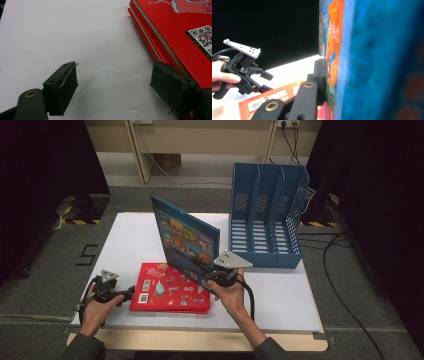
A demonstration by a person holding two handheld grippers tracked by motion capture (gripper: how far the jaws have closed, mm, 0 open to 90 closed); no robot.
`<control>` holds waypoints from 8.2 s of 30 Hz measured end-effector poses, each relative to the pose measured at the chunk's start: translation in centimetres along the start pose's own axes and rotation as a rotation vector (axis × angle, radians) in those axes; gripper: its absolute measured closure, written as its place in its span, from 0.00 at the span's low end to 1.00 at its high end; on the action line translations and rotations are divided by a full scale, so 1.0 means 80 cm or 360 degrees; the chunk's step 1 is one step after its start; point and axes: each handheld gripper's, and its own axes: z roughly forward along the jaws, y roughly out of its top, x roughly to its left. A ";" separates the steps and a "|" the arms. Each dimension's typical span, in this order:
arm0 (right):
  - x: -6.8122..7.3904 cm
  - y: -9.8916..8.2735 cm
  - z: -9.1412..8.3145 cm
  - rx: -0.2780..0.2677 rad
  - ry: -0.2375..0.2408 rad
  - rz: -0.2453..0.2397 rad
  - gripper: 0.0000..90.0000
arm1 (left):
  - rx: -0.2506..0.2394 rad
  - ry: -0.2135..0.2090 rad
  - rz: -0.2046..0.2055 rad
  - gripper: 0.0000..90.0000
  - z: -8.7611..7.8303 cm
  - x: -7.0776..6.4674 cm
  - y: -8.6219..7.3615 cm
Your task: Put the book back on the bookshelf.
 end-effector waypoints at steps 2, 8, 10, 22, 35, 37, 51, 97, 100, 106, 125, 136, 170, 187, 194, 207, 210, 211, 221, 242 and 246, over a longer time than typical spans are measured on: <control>-0.001 0.003 -0.001 0.0002 -0.0001 0.0013 0.91 | 0.0000 0.0000 0.0002 0.22 0.000 0.000 0.000; -0.005 0.007 -0.006 0.0000 -0.0003 0.0038 0.91 | -0.0002 0.0001 0.0004 0.22 0.000 0.000 0.000; -0.004 0.008 -0.007 -0.0001 -0.0006 0.0042 0.91 | -0.0001 0.0000 0.0006 0.22 0.000 0.000 0.000; -0.004 0.015 -0.011 -0.0014 -0.0025 0.0006 0.91 | -0.0004 0.0002 0.0010 0.22 0.000 0.000 0.000; -0.018 0.034 -0.031 -0.0112 -0.0091 0.0033 0.91 | -0.0004 0.0017 0.0021 0.22 -0.001 0.001 0.001; -0.023 0.039 -0.037 -0.0133 -0.0109 0.0024 0.91 | -0.0005 0.0015 0.0018 0.22 -0.001 0.001 0.001; -0.054 0.069 -0.077 -0.0191 -0.0298 -0.0021 0.91 | -0.0004 0.0009 -0.0003 0.21 0.000 0.003 0.000; -0.194 0.083 -0.077 -0.0288 -0.0891 0.0116 0.91 | 0.0002 0.0005 -0.0011 0.21 0.001 0.003 0.000; -0.200 0.081 -0.069 -0.0275 -0.0916 0.0123 0.91 | -0.0005 0.0006 -0.0011 0.21 0.002 0.003 0.000; -0.206 0.077 -0.054 -0.0270 -0.0950 0.0134 0.91 | 0.0002 0.0003 -0.0009 0.21 0.002 0.003 0.000; -0.212 0.064 0.001 -0.0186 -0.1001 0.0144 0.91 | -0.0004 -0.0007 -0.0009 0.21 0.001 0.003 0.000; -0.206 0.050 0.016 -0.0122 -0.1024 0.0105 0.90 | 0.0000 0.0001 -0.0006 0.21 0.001 0.002 0.000; -0.177 0.024 -0.012 0.0127 -0.0745 0.0190 0.69 | 0.0010 0.0006 0.0004 0.21 0.001 0.002 0.000; -0.170 0.014 0.015 0.0218 -0.0698 0.0179 0.66 | 0.0006 0.0007 -0.0001 0.21 0.001 0.003 0.000; -0.172 0.014 0.020 0.0215 -0.0698 0.0205 0.65 | 0.0009 0.0004 0.0000 0.21 0.002 0.003 0.000; -0.165 0.018 -0.015 0.0126 -0.0595 0.0280 0.47 | 0.0008 0.0006 -0.0005 0.21 0.001 0.003 -0.001; -0.157 0.015 -0.032 0.0131 -0.0567 0.0250 0.45 | 0.0004 0.0009 -0.0005 0.21 0.001 0.003 -0.001; -0.153 0.013 -0.037 0.0133 -0.0572 0.0243 0.44 | 0.0003 0.0012 -0.0005 0.21 0.001 0.003 0.000; -0.126 -0.007 -0.087 0.0148 -0.0504 0.0308 0.41 | -0.0020 0.0009 -0.0021 0.21 -0.001 0.004 0.000; -0.050 -0.094 -0.095 0.0357 -0.0231 0.0558 0.33 | -0.0104 -0.0009 -0.0018 0.22 -0.017 -0.008 0.000; -0.035 -0.103 -0.086 0.0400 -0.0172 0.0588 0.33 | -0.0112 -0.0014 -0.0019 0.26 -0.019 -0.012 0.000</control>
